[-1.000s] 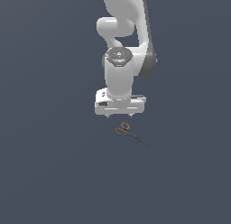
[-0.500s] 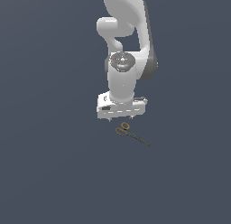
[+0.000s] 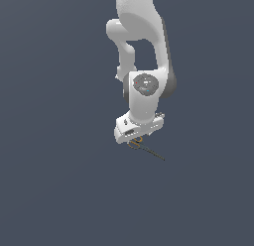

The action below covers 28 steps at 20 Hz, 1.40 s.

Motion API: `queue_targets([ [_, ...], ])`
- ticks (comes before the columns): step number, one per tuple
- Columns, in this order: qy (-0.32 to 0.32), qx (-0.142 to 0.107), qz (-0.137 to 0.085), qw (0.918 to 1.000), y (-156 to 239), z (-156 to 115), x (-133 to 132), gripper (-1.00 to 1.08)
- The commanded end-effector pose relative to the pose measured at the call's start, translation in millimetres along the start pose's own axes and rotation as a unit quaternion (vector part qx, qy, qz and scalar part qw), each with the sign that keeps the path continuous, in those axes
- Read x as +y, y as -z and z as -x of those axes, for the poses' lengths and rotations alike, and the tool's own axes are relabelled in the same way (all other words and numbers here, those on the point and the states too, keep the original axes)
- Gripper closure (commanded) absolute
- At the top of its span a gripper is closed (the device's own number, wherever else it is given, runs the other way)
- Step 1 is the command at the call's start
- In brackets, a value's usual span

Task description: Pick up the object and move it to a goal position.

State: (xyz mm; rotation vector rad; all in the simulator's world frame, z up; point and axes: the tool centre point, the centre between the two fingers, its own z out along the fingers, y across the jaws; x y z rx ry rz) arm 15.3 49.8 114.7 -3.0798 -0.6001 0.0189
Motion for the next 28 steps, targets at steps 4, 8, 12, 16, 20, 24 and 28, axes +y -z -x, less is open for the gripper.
queue_targets([
  [4, 0.089, 0.002, 0.003, 0.9960, -27, -13, -15, -0.92],
  [8, 0.135, 0.003, 0.004, 0.9908, -42, -19, -23, -0.92],
  [12, 0.165, 0.004, 0.004, 0.9862, -51, -23, -29, -0.92],
  [16, 0.181, 0.005, 0.004, 0.9835, -56, -24, -32, -0.92],
  [20, 0.180, 0.004, 0.004, 0.9837, -56, -24, -32, -0.92],
  [24, 0.180, 0.005, 0.004, 0.9837, -65, -24, -32, -0.92],
  [28, 0.181, 0.005, 0.004, 0.9834, -84, -24, -32, -0.92],
])
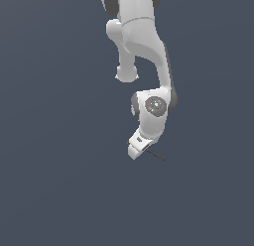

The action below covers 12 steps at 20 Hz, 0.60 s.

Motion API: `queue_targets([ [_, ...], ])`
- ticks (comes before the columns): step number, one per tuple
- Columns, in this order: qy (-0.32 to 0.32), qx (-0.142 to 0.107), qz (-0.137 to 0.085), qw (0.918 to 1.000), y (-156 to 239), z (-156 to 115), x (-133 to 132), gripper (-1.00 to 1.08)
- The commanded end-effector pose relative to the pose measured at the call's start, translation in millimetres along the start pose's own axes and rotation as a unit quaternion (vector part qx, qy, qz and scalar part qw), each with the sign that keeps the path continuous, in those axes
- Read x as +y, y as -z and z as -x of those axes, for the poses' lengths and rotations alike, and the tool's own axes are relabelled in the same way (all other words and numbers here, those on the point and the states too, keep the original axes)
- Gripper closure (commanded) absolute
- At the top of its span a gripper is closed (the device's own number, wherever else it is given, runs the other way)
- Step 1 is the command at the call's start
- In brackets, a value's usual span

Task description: Pick up the object and move it to a goal position.

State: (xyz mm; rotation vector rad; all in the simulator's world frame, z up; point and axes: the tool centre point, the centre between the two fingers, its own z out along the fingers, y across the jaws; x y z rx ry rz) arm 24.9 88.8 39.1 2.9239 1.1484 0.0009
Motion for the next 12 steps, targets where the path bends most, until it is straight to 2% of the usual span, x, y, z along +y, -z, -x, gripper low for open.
queue_targets([
  [1, 0.001, 0.000, 0.000, 1.0000, -14, 1, -1, -0.92],
  [9, 0.002, 0.000, 0.000, 1.0000, -31, 0, 0, -0.92],
  [10, 0.002, 0.000, 0.000, 1.0000, -31, 0, 0, 1.08],
  [12, 0.002, 0.000, 0.000, 1.0000, -31, 0, 0, 1.08],
])
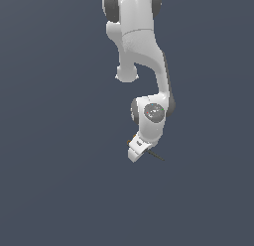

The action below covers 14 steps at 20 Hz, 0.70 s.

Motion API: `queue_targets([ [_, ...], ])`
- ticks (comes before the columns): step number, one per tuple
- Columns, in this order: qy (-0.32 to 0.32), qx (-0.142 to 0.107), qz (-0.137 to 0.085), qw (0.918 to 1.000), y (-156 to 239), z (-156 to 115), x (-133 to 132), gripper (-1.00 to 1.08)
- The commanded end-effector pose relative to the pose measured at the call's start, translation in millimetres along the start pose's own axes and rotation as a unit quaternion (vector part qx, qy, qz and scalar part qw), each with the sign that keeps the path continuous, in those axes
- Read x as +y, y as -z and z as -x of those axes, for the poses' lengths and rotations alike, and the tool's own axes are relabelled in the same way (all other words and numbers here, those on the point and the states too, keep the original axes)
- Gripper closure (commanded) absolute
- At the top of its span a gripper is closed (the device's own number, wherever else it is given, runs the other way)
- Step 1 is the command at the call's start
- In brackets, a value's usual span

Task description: Pick up the object and move it to a goal position.

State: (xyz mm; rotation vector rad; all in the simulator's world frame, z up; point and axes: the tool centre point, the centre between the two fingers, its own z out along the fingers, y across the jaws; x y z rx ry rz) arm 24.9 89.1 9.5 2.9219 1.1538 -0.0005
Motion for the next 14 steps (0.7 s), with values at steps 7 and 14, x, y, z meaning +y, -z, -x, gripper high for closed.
queue_targets([
  [7, 0.000, 0.000, 0.000, 1.0000, -1.7, -0.1, 0.3, 1.08],
  [14, 0.011, 0.007, 0.002, 0.9999, 7.8, -2.8, 2.5, 1.08],
])
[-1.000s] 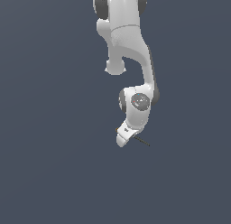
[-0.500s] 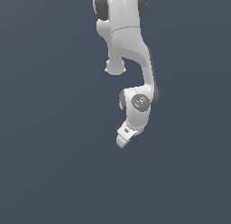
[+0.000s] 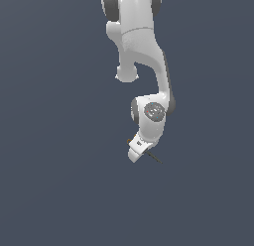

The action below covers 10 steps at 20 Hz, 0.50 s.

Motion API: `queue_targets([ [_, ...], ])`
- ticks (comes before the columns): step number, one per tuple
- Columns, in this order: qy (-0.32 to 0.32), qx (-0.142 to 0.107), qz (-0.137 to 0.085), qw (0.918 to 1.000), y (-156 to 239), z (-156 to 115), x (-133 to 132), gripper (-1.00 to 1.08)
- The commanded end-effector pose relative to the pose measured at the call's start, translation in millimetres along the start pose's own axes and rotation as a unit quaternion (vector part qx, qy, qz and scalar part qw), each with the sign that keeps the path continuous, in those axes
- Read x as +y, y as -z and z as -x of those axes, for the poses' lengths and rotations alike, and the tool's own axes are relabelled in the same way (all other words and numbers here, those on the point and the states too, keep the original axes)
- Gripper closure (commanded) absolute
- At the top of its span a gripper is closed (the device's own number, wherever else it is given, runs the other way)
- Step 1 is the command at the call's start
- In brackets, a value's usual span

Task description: Pick up the object and move it to a goal position.

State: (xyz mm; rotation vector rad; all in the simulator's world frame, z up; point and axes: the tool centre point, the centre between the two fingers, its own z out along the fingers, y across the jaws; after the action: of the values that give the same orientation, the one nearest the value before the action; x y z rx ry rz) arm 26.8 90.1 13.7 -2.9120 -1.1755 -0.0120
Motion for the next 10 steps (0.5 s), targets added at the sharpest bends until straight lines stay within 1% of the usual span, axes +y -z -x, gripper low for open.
queue_targets([
  [1, 0.007, 0.005, 0.002, 1.0000, 6, -1, 3, 1.08],
  [5, 0.026, 0.017, 0.006, 0.9995, 21, -4, 10, 1.08],
  [10, 0.060, 0.038, 0.014, 0.9974, 49, -9, 22, 1.08],
])
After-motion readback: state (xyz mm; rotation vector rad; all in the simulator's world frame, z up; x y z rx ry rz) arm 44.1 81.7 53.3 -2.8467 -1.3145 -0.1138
